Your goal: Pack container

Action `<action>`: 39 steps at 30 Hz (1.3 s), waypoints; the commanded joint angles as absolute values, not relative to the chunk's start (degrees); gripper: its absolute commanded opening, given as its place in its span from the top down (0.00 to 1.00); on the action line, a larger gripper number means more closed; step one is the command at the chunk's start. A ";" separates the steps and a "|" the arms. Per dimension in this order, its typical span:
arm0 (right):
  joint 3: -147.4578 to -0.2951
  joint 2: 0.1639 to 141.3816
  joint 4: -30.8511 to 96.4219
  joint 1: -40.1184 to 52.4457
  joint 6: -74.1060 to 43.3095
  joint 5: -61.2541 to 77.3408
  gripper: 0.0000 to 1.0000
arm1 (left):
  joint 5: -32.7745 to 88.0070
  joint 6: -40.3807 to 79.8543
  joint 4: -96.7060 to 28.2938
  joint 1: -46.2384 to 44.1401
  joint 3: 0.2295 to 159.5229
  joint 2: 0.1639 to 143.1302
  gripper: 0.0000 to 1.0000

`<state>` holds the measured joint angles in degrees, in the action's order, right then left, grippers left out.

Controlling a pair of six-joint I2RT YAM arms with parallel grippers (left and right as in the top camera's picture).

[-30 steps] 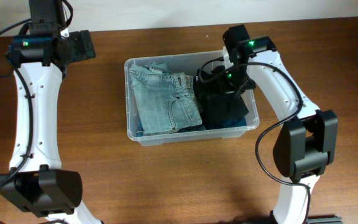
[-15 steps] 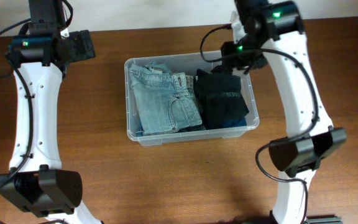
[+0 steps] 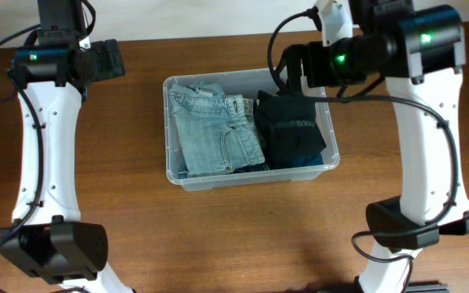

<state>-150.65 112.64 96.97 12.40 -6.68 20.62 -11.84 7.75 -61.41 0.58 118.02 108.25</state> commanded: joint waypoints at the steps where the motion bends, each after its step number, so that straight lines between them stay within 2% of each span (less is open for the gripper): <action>1: -151.20 111.77 97.32 11.90 -6.42 24.82 0.01 | -11.81 8.01 -61.32 0.93 118.65 107.33 0.01; 12: -151.20 98.61 96.88 11.81 -6.26 8.16 0.02 | -11.81 8.03 -61.32 0.91 118.65 107.33 0.00; 15: -149.45 94.26 93.62 11.81 -6.24 6.09 0.01 | -11.81 8.03 -61.32 0.91 118.65 107.33 0.01; 18: -141.34 88.16 85.69 11.81 -6.24 5.48 0.01 | -11.81 8.03 -61.30 0.91 118.65 107.33 0.01; 21: -127.63 80.84 74.67 11.81 -5.45 5.32 0.01 | -11.81 8.03 -61.32 0.91 118.65 107.33 0.01; 22: -117.43 75.59 66.87 11.81 -2.59 5.34 0.01 | -11.81 8.03 -61.32 0.91 118.65 107.33 0.01; 26: -97.12 64.97 51.77 11.07 7.64 5.56 0.01 | -11.81 8.03 -61.32 0.91 118.65 107.33 0.01; 32: -61.14 44.62 22.17 4.91 7.68 13.02 0.01 | -11.81 8.01 -61.32 0.91 118.65 107.33 0.01; 39: -33.04 24.14 9.10 0.27 7.68 13.54 0.01 | -11.81 8.03 -61.32 0.91 118.65 107.33 0.01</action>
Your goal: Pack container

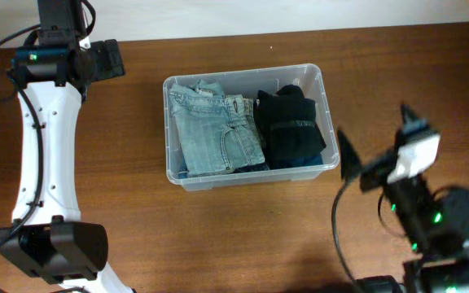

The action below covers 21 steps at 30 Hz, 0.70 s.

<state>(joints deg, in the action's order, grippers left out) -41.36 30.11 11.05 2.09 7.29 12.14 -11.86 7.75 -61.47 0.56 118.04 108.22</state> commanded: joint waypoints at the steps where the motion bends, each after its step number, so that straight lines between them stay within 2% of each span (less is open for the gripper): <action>1: -29.19 21.15 7.81 -0.23 7.68 13.50 0.02 | -11.81 8.03 -61.32 0.91 118.65 107.33 0.01; 9: -9.08 6.48 -0.34 -1.63 7.44 13.26 0.02 | -11.81 8.01 -61.32 0.93 118.65 107.33 0.01; 21: -1.74 0.19 1.26 -2.76 7.51 10.44 0.02 | -11.81 8.03 -61.32 0.91 118.65 107.33 0.01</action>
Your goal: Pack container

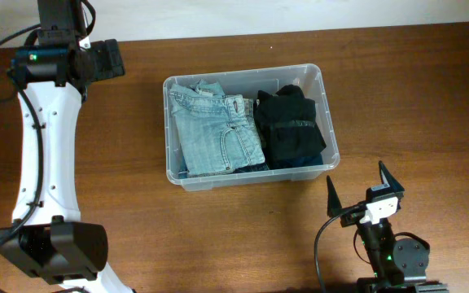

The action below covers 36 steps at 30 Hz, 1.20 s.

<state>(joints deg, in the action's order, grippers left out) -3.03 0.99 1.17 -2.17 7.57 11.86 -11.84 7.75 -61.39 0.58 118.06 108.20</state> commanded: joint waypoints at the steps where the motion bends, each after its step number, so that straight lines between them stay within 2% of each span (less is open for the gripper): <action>1: -1.26 0.19 1.26 -2.76 7.49 10.20 0.02 | -11.81 8.03 -61.32 0.91 118.65 107.33 0.01; 33: -0.32 0.21 3.62 -2.76 7.49 9.85 0.02 | -11.88 8.01 -61.34 0.93 118.65 107.33 0.01; 36: -0.32 0.21 3.60 -2.76 7.49 9.85 0.02 | -14.90 8.03 -60.47 0.93 118.65 106.30 0.01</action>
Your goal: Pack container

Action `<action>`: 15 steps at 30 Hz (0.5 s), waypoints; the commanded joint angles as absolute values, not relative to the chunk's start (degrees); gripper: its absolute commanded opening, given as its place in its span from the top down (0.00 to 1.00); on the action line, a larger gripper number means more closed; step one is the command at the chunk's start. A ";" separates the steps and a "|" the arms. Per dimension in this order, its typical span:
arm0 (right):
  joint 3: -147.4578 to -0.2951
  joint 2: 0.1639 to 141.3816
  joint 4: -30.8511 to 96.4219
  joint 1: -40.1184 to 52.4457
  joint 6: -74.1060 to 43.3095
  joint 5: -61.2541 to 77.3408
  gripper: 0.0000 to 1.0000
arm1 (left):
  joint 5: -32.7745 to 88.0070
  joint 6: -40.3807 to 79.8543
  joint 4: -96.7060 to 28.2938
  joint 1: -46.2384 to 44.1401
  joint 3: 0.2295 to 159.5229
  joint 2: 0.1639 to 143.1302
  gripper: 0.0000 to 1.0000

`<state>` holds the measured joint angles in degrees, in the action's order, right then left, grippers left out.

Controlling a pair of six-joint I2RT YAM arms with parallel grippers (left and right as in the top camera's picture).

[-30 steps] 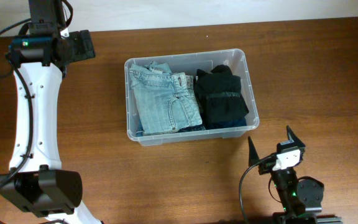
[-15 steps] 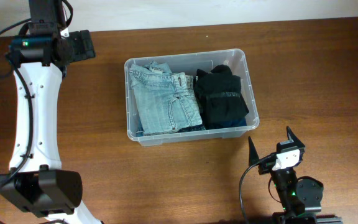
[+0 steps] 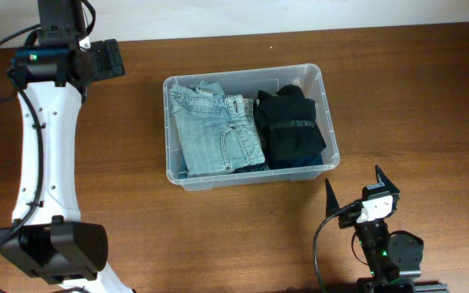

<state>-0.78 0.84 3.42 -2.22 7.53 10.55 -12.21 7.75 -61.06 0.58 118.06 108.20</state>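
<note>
A clear plastic container (image 3: 243, 74) stands in the middle of the table. Folded light-blue jeans (image 3: 216, 130) fill its left half and a folded black garment (image 3: 291, 126) fills its right half. My right gripper (image 3: 355, 188) is low at the near right, in front of the container's right corner and well clear of it. It is open with nothing between its fingers (image 3: 330, 196). The right arm is folded down over its base. My left arm (image 3: 46, 138) reaches up the left side of the table; its gripper is out of the frame.
The left arm's dark elbow housing (image 3: 96, 59) sits at the far left, apart from the container. The right arm's base (image 3: 389, 256) is at the near edge. Brown wooden table (image 3: 430, 114) surrounds the container.
The right gripper has shifted slightly left and a little nearer the front edge, still open. The container, the clothes and the left arm have not moved.
At first the right arm reached over the container's right half, its gripper at the black garment. Then it was drawn back toward the near right, away from the container. After that it was folded low over its base, where it stays now. The clothes lie unchanged.
</note>
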 commanded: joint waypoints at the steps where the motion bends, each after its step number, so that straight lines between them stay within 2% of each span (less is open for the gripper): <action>1: -0.32 0.21 3.60 -2.76 7.49 9.85 0.02 | -14.96 8.03 -60.20 0.93 118.56 105.34 0.01; 4: -0.32 0.21 3.60 -2.76 7.49 9.85 0.01 | -15.31 8.03 -58.37 0.93 117.75 102.80 0.01; 8: -0.32 0.21 3.62 -2.76 7.49 9.85 0.02 | -15.25 8.03 -47.40 0.91 109.19 96.42 0.01; 12: -0.32 0.21 3.60 -2.76 7.49 9.87 0.02 | -15.27 8.03 -28.73 0.91 88.01 84.66 0.00; 15: -0.32 0.21 3.62 -2.76 7.49 9.85 0.02 | -15.29 8.03 -19.88 0.93 73.89 76.34 0.01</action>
